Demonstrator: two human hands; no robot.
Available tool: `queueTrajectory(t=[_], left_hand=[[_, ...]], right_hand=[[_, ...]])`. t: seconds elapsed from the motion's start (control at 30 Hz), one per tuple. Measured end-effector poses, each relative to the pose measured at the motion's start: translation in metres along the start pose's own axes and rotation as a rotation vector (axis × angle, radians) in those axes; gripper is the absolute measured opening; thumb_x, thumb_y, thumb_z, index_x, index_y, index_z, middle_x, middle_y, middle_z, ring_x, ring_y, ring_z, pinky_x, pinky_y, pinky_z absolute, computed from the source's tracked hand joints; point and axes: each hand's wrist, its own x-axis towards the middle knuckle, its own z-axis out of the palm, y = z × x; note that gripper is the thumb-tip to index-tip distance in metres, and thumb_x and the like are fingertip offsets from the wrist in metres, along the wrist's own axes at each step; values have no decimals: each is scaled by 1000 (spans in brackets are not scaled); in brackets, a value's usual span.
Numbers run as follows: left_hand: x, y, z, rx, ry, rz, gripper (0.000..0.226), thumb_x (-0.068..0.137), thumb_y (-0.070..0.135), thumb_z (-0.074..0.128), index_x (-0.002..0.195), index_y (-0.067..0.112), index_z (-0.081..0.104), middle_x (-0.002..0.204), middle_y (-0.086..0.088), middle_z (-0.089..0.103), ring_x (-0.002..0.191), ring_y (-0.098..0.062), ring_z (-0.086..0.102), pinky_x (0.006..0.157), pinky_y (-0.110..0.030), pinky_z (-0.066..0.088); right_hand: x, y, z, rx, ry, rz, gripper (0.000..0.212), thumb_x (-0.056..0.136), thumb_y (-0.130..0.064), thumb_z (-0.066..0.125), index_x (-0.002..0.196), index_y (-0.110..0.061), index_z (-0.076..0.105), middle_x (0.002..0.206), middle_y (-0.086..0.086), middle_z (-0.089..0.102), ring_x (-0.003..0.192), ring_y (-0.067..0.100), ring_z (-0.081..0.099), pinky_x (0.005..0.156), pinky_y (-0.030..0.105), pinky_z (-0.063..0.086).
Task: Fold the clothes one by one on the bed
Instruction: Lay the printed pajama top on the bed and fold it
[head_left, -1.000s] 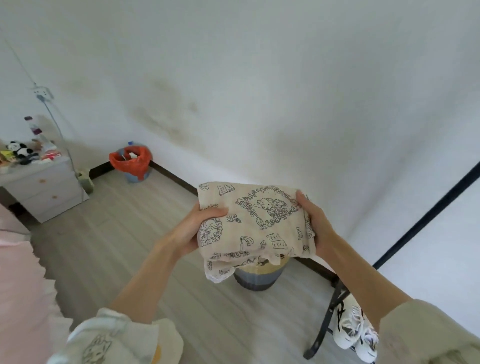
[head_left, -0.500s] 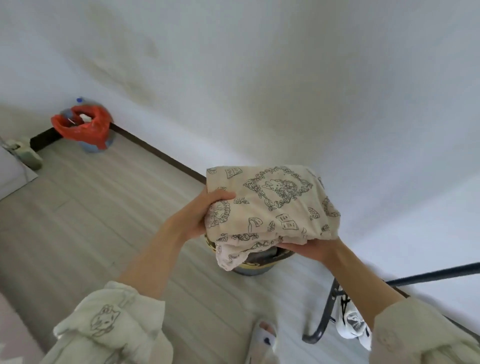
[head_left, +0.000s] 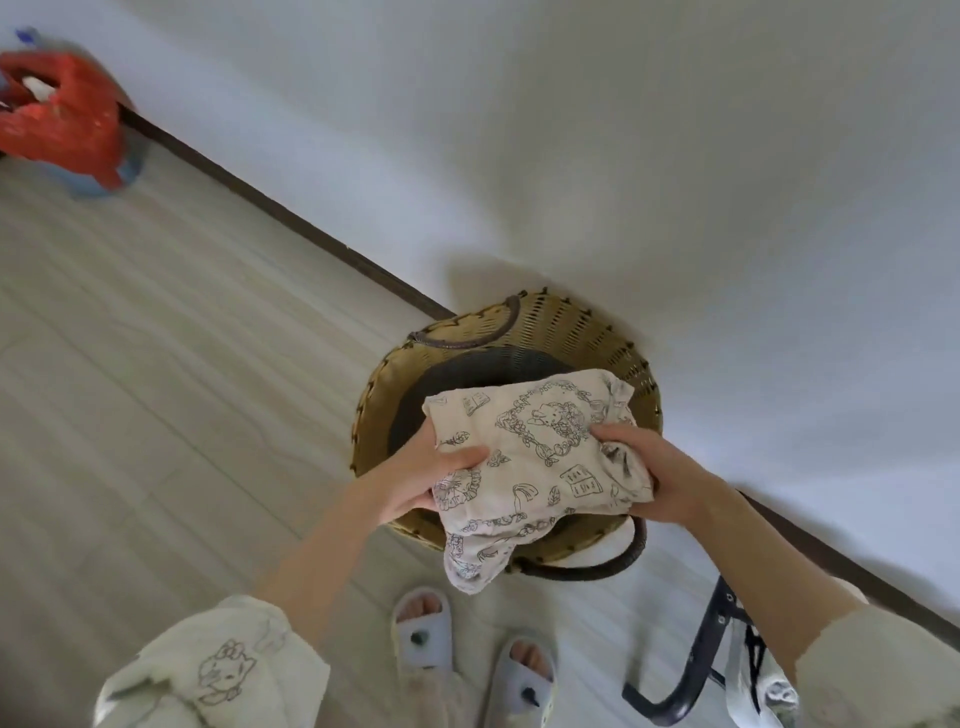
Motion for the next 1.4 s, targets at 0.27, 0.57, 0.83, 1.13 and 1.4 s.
queueTrajectory(t=[0.27,0.57,0.83,1.13,1.4], left_hand=[[196,-57,-34,103,309,-69,79,92,20,57,149,32,3,142,-8,41,123,-30,48,98,-52,46],[331,-144,-62,261,412,-68,72,96,15,48,150,23,0,151,-11,28,136,-28,34,111,-45,33],[349,-145,-70,547,457,-140,73,94,29,52,149,20,4,149,-13,31,133,-33,37,107,-42,35],[253,-82,-59,821,444,-163,64,90,26,55,143,13,20,136,-17,39,122,-35,46,100,-43,42],[49,67,8,1111,135,-37,26,100,27,38,122,16,47,108,-6,58,105,-26,58,75,-28,43]], right_hand=[[204,-2,-42,-343,468,141,27,89,-9,50,114,-6,57,116,21,64,104,33,64,94,49,50],[353,51,-88,-449,635,45,41,89,-8,55,129,-2,50,128,14,57,117,30,54,101,38,45],[383,63,-74,-842,733,17,44,96,-23,43,135,-5,38,138,18,42,124,33,46,97,38,41],[281,39,-47,-996,702,0,57,93,-36,48,140,-9,32,138,18,40,125,35,42,102,42,39],[41,-38,37,-1271,346,-126,47,100,-29,40,142,-11,35,138,9,47,114,23,51,93,29,40]])
